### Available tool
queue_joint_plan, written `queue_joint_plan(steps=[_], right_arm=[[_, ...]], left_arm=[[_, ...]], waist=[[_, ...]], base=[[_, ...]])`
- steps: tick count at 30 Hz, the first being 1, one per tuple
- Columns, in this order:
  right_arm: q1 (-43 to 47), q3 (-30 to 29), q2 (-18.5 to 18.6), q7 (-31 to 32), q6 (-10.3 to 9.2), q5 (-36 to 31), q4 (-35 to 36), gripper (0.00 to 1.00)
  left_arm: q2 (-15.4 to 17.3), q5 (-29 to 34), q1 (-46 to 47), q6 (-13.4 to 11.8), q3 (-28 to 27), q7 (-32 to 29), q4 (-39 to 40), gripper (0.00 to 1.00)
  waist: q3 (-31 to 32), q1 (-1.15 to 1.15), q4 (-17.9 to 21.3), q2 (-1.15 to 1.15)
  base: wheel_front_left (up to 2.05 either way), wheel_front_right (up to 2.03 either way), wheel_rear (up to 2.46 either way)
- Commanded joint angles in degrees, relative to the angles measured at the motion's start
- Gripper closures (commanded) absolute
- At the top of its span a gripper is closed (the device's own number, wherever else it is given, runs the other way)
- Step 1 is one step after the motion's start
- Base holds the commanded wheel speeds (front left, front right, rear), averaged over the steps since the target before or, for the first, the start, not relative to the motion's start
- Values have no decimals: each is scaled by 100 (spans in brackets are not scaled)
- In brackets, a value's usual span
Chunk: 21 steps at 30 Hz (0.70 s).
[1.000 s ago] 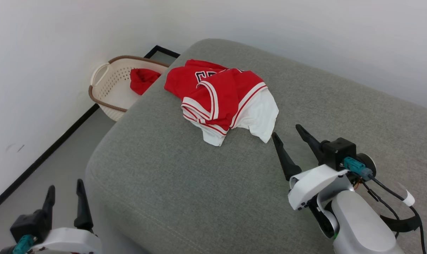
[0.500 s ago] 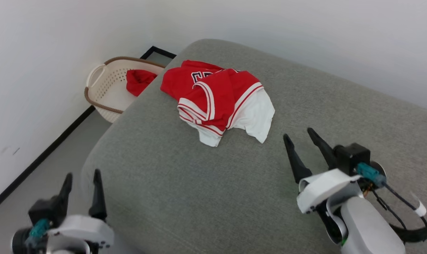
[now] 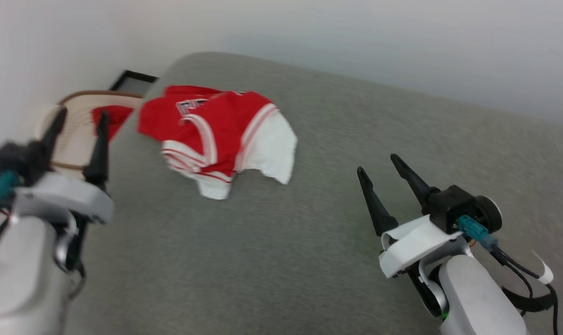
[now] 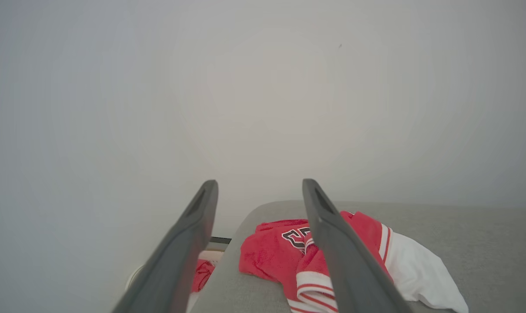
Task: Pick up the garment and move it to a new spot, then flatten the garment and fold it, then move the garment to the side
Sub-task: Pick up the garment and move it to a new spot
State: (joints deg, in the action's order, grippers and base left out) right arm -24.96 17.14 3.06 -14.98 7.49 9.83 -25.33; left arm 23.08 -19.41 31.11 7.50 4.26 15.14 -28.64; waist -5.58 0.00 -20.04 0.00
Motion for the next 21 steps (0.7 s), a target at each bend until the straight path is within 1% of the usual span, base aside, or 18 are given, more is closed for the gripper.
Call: queue_joint_plan(steps=[1,5,9,10,13,15,17,19,21], right_arm=[[-52,21,-3,-26,0,-61,70,0],[-74,64,-15,-16,0,-5,286,0],[-131,72,-17,-16,0,45,518,0],[-131,58,-19,-16,0,70,571,0],[-113,104,-21,-16,0,128,726,0],[-67,114,-22,-16,0,157,806,0],[-32,129,-20,-16,0,188,864,0],[-13,141,-23,-16,0,205,947,0],[-6,156,-22,-16,0,199,1041,0]], left_arm=[[166,-135,230,-6,151,-2,-138,0],[703,-834,866,-5,766,-101,-824,0],[1366,-1608,1405,-6,1420,-613,-1357,0],[1464,-1875,1508,-6,1518,-782,-1457,0],[1909,-2566,1772,-8,1788,-1295,-1645,0],[2081,-3070,1806,-7,2070,-1761,-1586,0],[2390,-3470,1772,-7,2368,-2261,-1500,0],[2614,-3928,1712,-7,2624,-2771,-1394,0],[2866,-4238,1705,-8,2833,-3182,-1325,0]], waist=[[-998,0,1257,0],[-1241,0,1750,0],[-1454,0,2188,0],[-1498,0,2279,0],[-1630,0,2546,0],[-1701,0,2687,0],[-1782,0,2831,0],[-1891,0,2956,0],[-2020,0,3065,0]], base=[[0,0,0],[0,0,0],[0,0,0],[0,0,0],[0,0,0],[0,0,0],[0,0,0],[0,0,0],[0,0,0]])
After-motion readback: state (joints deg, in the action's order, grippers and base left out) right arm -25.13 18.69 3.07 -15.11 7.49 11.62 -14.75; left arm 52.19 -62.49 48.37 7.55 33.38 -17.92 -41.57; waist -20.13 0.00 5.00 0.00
